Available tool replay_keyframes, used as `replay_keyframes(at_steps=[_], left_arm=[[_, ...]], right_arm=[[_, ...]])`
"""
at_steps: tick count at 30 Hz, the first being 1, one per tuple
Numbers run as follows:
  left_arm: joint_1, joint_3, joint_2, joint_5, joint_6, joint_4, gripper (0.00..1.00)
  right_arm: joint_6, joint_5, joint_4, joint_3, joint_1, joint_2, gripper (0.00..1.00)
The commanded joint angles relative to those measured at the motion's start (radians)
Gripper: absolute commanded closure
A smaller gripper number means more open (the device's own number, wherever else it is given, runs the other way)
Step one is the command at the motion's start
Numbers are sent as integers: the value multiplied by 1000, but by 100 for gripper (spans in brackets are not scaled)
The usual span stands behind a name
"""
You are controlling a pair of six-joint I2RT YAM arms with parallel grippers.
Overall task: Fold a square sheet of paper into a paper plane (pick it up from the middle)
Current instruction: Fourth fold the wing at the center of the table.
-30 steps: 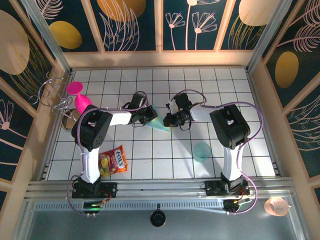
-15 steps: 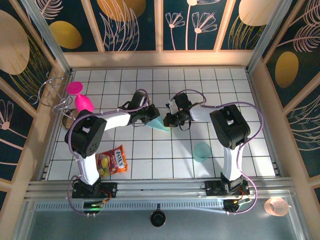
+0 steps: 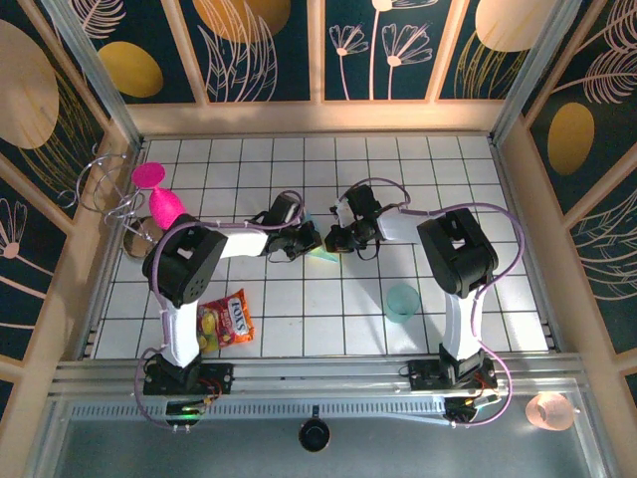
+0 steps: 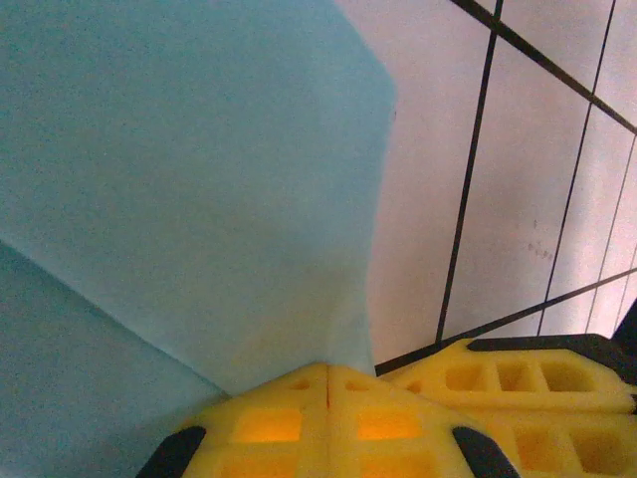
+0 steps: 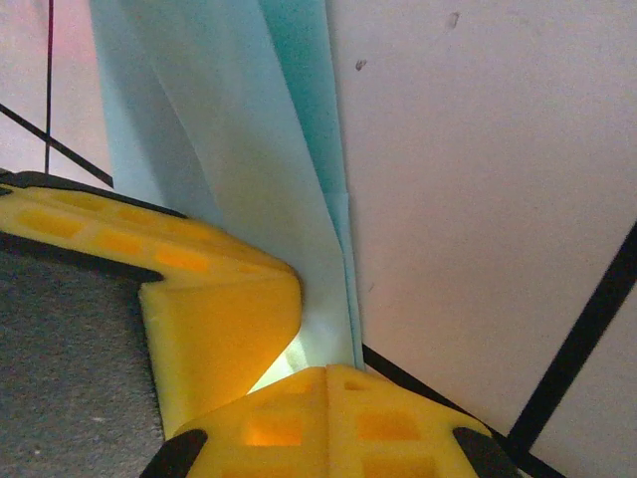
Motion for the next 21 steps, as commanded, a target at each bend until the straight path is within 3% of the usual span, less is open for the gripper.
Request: replay_keyframes(at_steps=[1, 12, 21], left_arm=[[1, 21, 33, -37, -13, -49, 96], [70, 70, 35, -100, 58, -136, 95], [182, 127, 85, -99, 126, -168, 95]], right_arm=[[-16, 135, -122, -17, 23, 66, 95], [-36, 263, -197, -32, 24, 90, 96], [-30, 278, -200, -31, 24, 94, 96]])
